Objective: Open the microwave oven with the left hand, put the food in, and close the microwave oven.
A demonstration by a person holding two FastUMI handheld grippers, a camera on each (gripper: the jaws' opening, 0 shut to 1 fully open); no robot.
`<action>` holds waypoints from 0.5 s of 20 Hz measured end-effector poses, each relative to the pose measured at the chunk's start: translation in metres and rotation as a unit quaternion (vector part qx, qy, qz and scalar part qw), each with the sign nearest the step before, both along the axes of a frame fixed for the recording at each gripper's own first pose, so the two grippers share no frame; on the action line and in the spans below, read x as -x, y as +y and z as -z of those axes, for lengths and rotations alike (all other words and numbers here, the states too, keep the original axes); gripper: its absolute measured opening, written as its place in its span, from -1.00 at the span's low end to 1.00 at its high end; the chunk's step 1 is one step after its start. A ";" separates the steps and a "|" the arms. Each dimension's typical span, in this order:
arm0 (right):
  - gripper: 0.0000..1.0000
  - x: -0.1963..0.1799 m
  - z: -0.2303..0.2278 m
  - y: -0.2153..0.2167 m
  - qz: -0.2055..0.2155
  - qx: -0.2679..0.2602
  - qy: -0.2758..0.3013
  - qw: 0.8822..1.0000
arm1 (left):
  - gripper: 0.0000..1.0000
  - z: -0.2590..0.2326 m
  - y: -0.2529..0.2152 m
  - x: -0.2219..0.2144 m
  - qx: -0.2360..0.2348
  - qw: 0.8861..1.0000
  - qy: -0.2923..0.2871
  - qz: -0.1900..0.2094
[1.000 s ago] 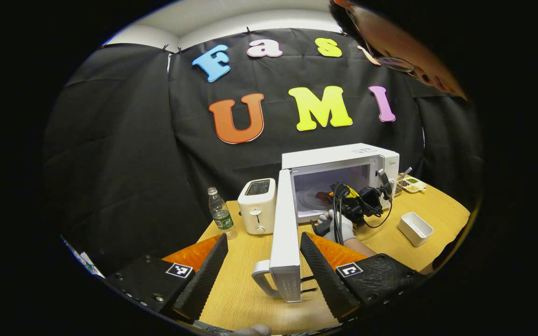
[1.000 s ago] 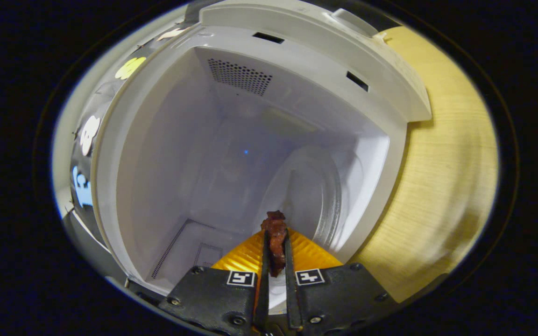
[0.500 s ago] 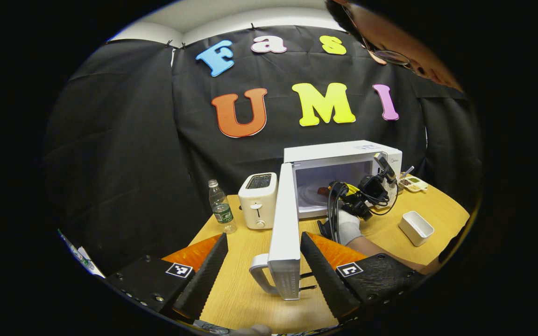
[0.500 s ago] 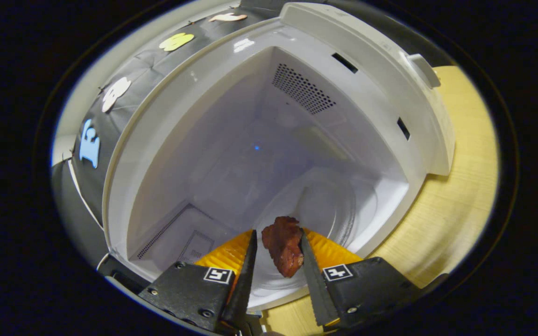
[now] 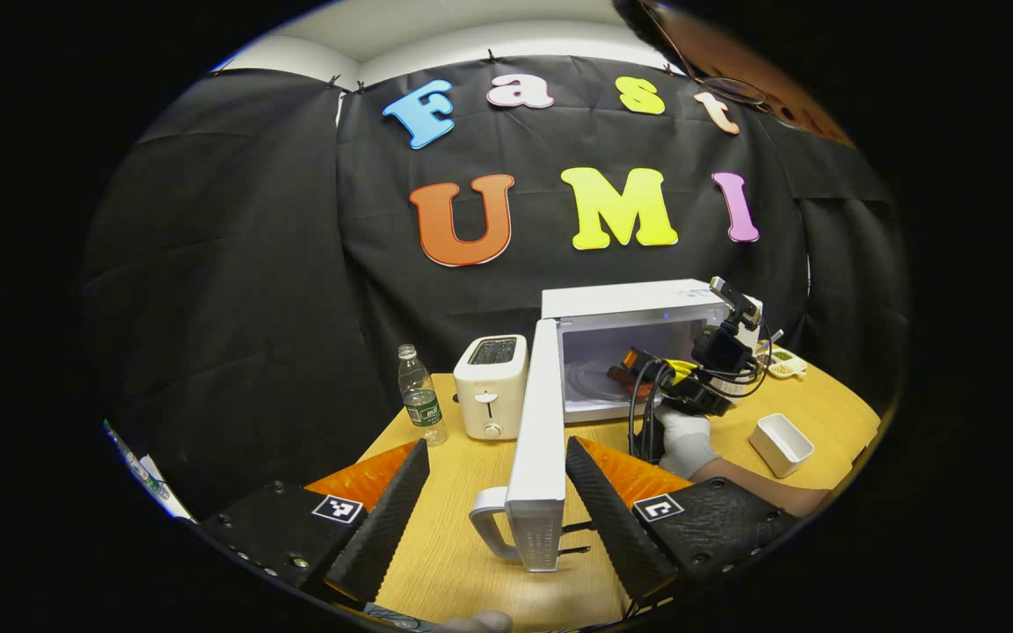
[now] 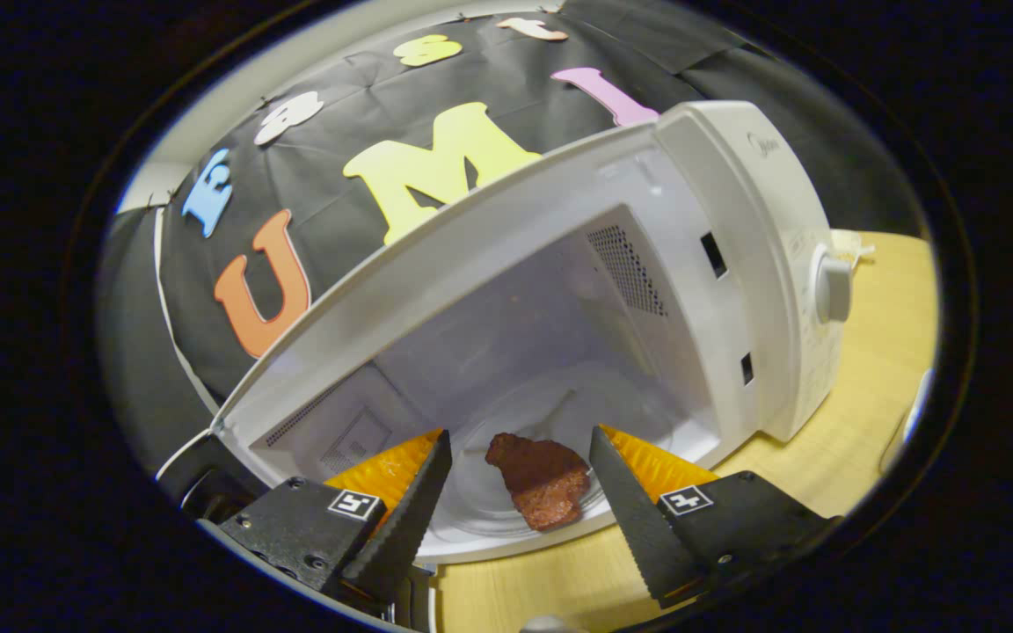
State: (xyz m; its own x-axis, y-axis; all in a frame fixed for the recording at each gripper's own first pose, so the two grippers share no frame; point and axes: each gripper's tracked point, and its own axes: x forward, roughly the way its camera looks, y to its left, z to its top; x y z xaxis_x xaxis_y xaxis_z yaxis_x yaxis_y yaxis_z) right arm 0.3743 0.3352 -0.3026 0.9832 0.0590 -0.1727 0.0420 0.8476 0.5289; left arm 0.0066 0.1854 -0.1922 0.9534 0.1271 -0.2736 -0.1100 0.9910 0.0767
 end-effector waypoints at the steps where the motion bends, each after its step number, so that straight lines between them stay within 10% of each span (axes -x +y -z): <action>1: 0.80 0.012 -0.014 -0.003 -0.012 0.015 -0.008 1.000 | 0.91 -0.001 0.001 0.002 0.000 1.000 0.001 0.002; 10: 1.00 0.125 -0.160 -0.066 -0.087 0.148 -0.055 0.984 | 0.92 -0.050 0.042 0.000 0.003 0.999 -0.035 -0.012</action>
